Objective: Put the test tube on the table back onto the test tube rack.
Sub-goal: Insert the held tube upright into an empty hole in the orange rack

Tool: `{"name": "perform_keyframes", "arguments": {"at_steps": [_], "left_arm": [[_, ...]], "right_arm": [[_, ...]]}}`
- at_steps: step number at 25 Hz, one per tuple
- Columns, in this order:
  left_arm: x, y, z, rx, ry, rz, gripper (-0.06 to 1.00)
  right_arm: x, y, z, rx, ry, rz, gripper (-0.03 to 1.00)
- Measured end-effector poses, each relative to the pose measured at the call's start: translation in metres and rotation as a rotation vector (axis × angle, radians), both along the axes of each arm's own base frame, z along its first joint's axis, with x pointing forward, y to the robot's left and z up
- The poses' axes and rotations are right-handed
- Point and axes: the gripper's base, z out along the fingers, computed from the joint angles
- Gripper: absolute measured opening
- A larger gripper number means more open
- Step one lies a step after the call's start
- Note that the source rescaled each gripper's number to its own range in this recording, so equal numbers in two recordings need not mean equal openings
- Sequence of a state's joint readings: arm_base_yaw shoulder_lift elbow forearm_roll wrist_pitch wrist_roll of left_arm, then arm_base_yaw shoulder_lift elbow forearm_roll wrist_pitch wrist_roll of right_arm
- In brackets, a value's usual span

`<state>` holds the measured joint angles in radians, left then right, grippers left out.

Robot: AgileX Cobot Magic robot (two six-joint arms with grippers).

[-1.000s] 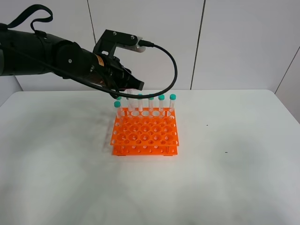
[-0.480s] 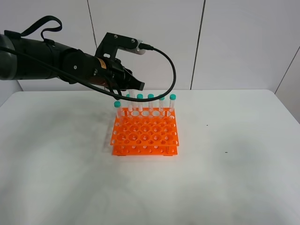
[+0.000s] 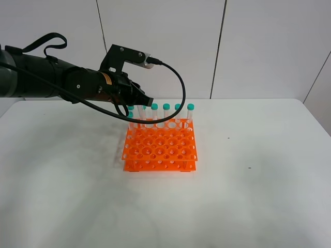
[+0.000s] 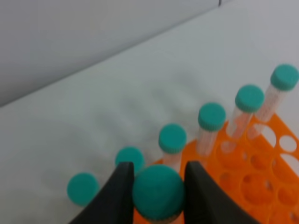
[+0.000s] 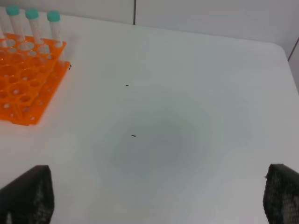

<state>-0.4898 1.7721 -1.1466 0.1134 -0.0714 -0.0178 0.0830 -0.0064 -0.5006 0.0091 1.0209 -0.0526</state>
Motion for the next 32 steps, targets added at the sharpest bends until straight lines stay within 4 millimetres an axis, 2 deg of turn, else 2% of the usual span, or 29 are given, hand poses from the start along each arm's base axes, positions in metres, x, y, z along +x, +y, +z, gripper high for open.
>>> {"name": "perform_keyframes", "arguments": {"at_steps": [3, 7, 16, 21, 32], "left_arm": [[0.002, -0.002, -0.002, -0.013, -0.020, -0.004, 0.00], [0.006, -0.003, -0.016, 0.018, 0.003, -0.012, 0.00], [0.005, -0.003, -0.016, 0.033, -0.001, -0.020, 0.00], [0.009, -0.005, -0.028, 0.041, 0.011, -0.023, 0.00], [0.012, -0.007, -0.041, 0.096, 0.014, -0.049, 0.00]], "right_arm": [[0.000, 0.000, 0.000, 0.000, 0.000, 0.000, 1.00], [0.000, 0.000, 0.000, 0.000, 0.000, 0.000, 1.00], [0.000, 0.000, 0.000, 0.000, 0.000, 0.000, 1.00], [0.000, 0.000, 0.000, 0.000, 0.000, 0.000, 1.00], [0.000, 0.000, 0.000, 0.003, 0.000, 0.002, 1.00]]}}
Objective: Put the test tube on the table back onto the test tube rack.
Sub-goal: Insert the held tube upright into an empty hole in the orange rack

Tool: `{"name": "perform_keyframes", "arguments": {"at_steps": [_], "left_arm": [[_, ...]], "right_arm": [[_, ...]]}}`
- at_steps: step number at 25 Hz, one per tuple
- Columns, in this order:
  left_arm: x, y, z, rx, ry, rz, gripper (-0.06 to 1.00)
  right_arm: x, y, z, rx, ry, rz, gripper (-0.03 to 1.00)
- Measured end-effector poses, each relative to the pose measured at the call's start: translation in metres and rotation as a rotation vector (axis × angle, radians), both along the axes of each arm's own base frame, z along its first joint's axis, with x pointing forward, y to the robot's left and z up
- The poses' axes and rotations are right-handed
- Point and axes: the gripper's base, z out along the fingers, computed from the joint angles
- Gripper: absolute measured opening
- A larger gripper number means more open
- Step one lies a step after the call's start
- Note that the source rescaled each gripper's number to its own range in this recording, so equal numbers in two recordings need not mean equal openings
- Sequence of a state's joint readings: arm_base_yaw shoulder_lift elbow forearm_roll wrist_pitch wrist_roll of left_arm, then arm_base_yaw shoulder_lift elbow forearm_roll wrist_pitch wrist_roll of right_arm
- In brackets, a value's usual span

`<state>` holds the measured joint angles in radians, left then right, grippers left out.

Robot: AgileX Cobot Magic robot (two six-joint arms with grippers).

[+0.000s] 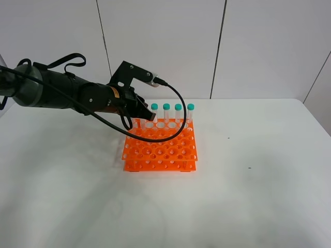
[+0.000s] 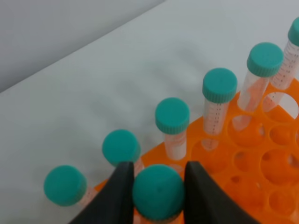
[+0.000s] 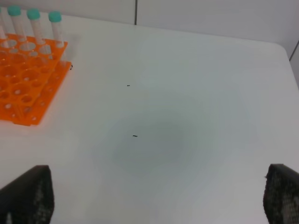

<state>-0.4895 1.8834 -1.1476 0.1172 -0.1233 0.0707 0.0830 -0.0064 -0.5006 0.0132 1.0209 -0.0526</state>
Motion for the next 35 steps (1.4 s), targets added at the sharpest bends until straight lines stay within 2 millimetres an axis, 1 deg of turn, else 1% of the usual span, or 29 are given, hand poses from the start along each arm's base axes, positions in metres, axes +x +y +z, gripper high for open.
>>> {"name": "perform_keyframes", "arguments": {"at_steps": [7, 10, 16, 23, 35], "left_arm": [[0.004, -0.002, -0.017, 0.008, 0.015, -0.003, 0.00], [0.005, -0.003, -0.020, 0.003, 0.009, -0.005, 0.00], [0.007, -0.002, -0.022, -0.005, -0.003, -0.002, 0.00], [0.013, 0.007, -0.026, -0.013, 0.007, 0.031, 0.00], [0.013, 0.008, -0.027, -0.035, 0.021, 0.048, 0.00]], "right_arm": [[0.000, 0.000, 0.000, 0.001, 0.000, 0.001, 1.00], [0.000, 0.000, 0.000, 0.001, 0.000, 0.001, 1.00], [0.000, 0.000, 0.000, 0.002, 0.000, 0.001, 1.00], [0.000, 0.000, 0.000, 0.002, 0.000, 0.001, 1.00], [0.000, 0.000, 0.000, 0.002, 0.000, 0.001, 1.00]]}}
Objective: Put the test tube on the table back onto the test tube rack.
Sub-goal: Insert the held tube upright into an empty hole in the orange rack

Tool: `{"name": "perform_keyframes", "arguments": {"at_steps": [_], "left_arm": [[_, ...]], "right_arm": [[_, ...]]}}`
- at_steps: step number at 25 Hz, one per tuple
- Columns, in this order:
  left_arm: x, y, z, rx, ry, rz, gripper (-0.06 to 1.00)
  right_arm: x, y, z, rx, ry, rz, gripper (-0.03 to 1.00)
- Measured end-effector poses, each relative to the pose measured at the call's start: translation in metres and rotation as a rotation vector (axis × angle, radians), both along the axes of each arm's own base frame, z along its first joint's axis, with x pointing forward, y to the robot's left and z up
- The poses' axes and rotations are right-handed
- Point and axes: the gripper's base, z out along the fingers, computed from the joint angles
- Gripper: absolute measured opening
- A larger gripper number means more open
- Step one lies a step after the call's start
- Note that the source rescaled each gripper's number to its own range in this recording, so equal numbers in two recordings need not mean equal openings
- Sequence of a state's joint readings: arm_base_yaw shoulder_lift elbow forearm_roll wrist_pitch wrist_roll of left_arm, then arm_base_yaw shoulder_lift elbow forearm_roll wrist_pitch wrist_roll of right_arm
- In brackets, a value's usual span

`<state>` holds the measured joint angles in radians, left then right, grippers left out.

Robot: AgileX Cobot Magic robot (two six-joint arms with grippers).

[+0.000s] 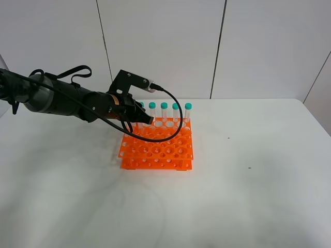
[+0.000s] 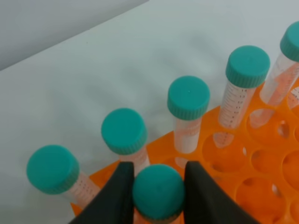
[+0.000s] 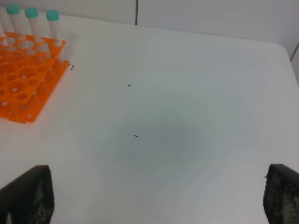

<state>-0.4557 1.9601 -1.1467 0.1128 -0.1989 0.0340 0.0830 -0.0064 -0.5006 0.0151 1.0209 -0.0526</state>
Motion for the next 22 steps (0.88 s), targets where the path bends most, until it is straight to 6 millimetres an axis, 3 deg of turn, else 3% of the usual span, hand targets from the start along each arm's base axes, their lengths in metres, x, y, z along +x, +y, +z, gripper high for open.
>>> {"name": "perform_keyframes", "arguments": {"at_steps": [4, 16, 22], "left_arm": [[0.0016, -0.0009, -0.0104, 0.005, 0.012, -0.001, 0.00], [0.0019, -0.0006, -0.0101, -0.011, 0.017, 0.009, 0.00], [0.0013, -0.0003, -0.0051, -0.050, 0.027, 0.033, 0.40]], "right_arm": [[0.0000, 0.0001, 0.0000, 0.001, 0.000, 0.000, 1.00], [0.0000, 0.0001, 0.0000, 0.001, 0.000, 0.000, 1.00], [0.0000, 0.0001, 0.0000, 0.001, 0.000, 0.000, 1.00]]}}
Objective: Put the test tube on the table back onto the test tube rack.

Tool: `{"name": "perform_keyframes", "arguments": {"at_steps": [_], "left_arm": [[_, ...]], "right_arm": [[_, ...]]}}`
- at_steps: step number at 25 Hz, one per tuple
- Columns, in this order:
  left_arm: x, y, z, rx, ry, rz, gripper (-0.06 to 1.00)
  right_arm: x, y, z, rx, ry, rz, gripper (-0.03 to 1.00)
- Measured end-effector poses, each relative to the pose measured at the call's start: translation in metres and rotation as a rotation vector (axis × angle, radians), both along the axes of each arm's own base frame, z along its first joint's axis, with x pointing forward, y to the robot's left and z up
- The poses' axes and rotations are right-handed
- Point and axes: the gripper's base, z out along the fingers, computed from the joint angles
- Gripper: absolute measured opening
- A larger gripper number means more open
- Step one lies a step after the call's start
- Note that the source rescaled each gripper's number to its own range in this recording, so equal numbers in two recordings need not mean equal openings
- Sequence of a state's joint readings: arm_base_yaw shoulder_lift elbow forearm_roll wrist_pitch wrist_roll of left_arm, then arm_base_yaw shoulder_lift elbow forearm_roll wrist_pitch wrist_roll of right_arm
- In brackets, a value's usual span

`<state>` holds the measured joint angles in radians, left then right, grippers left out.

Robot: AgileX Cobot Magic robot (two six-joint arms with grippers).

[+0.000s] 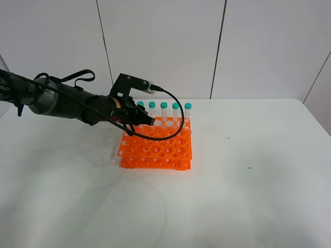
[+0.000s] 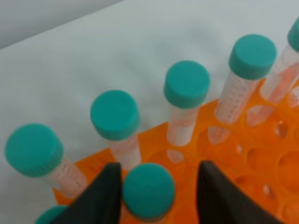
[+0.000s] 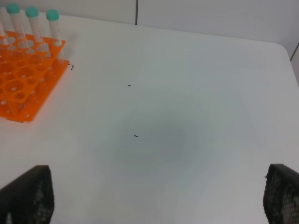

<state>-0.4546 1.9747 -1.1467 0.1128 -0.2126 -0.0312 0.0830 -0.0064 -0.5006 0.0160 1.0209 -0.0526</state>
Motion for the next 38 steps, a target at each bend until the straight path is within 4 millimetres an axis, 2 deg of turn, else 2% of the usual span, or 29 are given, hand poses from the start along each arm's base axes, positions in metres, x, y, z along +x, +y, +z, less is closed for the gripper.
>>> {"name": "perform_keyframes", "arguments": {"at_steps": [3, 7, 13, 15, 17, 18, 21, 24, 27, 30, 32, 36, 38], "left_arm": [[-0.001, 0.000, 0.008, -0.011, -0.016, 0.001, 0.45], [-0.004, 0.002, 0.026, -0.023, -0.041, 0.003, 0.47], [-0.022, 0.006, 0.081, -0.055, -0.115, -0.003, 0.49], [-0.032, 0.008, 0.102, -0.057, -0.125, -0.008, 0.62], [-0.044, 0.010, 0.115, -0.039, -0.100, -0.010, 0.83], [-0.050, 0.012, 0.122, -0.031, -0.085, -0.010, 0.90], [-0.065, 0.017, 0.132, 0.000, 0.047, 0.015, 0.97], [-0.069, 0.020, 0.140, 0.021, 0.179, 0.033, 1.00], [-0.057, 0.025, 0.148, 0.061, 0.270, 0.046, 1.00], [-0.035, 0.036, 0.142, 0.109, 0.390, 0.094, 1.00], [-0.019, 0.046, 0.130, 0.145, 0.481, 0.131, 1.00], [0.003, 0.080, 0.111, 0.198, 0.610, 0.224, 1.00], [0.007, 0.101, 0.108, 0.228, 0.635, 0.275, 1.00]], "right_arm": [[0.000, 0.000, 0.000, 0.000, 0.000, 0.000, 1.00], [0.000, 0.000, 0.000, 0.000, 0.000, 0.000, 1.00], [0.000, 0.000, 0.000, 0.000, 0.000, 0.000, 1.00], [0.000, 0.000, 0.000, 0.000, 0.000, 0.000, 1.00], [0.000, 0.000, 0.000, 0.000, 0.000, 0.000, 1.00], [0.000, 0.000, 0.000, 0.000, 0.000, 0.000, 1.00], [0.000, 0.000, 0.000, 0.001, 0.000, 0.000, 1.00], [0.000, 0.000, 0.000, 0.001, 0.000, 0.000, 1.00], [0.000, 0.000, 0.000, 0.001, 0.000, 0.000, 1.00], [0.000, 0.000, 0.000, 0.001, 0.000, 0.000, 1.00], [0.000, 0.000, 0.000, 0.001, 0.000, 0.000, 1.00], [0.000, 0.000, 0.000, 0.001, 0.000, 0.000, 1.00], [0.000, 0.000, 0.000, 0.001, 0.000, 0.000, 1.00]]}}
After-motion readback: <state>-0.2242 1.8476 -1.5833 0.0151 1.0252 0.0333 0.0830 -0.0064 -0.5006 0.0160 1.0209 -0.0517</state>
